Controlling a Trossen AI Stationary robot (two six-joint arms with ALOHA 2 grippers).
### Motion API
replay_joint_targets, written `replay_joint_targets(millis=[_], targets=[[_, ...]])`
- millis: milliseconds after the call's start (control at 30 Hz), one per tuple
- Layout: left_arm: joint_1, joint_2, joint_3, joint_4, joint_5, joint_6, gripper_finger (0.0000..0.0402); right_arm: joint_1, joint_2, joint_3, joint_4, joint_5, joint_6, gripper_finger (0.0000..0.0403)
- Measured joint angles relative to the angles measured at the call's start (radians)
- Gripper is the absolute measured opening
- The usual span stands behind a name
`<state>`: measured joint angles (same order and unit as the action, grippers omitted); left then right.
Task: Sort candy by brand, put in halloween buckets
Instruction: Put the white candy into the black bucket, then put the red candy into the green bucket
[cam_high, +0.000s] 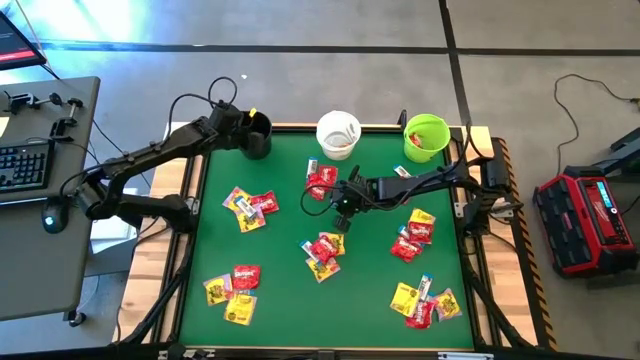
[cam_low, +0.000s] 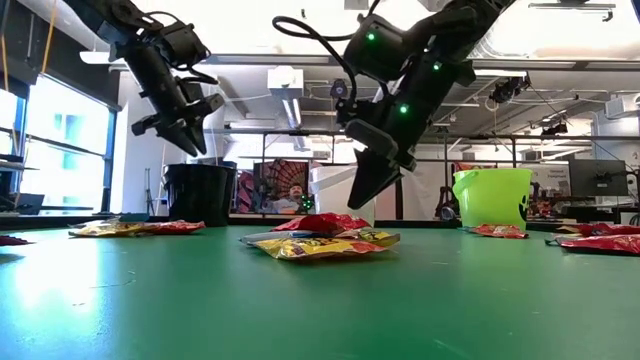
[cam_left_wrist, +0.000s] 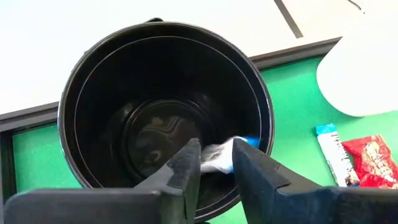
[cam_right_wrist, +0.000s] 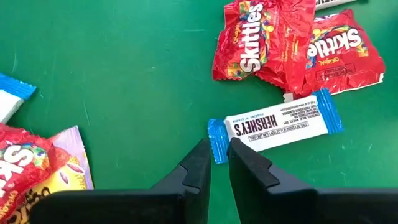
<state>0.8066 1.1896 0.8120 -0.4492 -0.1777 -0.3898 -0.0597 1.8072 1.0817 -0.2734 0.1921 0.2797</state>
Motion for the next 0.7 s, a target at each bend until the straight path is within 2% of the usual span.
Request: replay_joint_targets(millis=[233, 700], targets=[[0.0, 0.0, 0.0, 0.0, -0.016, 0.016, 0.0105, 0.0, 0.0, 0.0, 0.005, 0.001, 0.011, 0.0044], [-0.002, -0.067, 0.03, 0.048, -0.016, 0.109, 0.0084, 0.0, 0.0, 0.0, 0.037, 0.023, 0.03, 0.0044]])
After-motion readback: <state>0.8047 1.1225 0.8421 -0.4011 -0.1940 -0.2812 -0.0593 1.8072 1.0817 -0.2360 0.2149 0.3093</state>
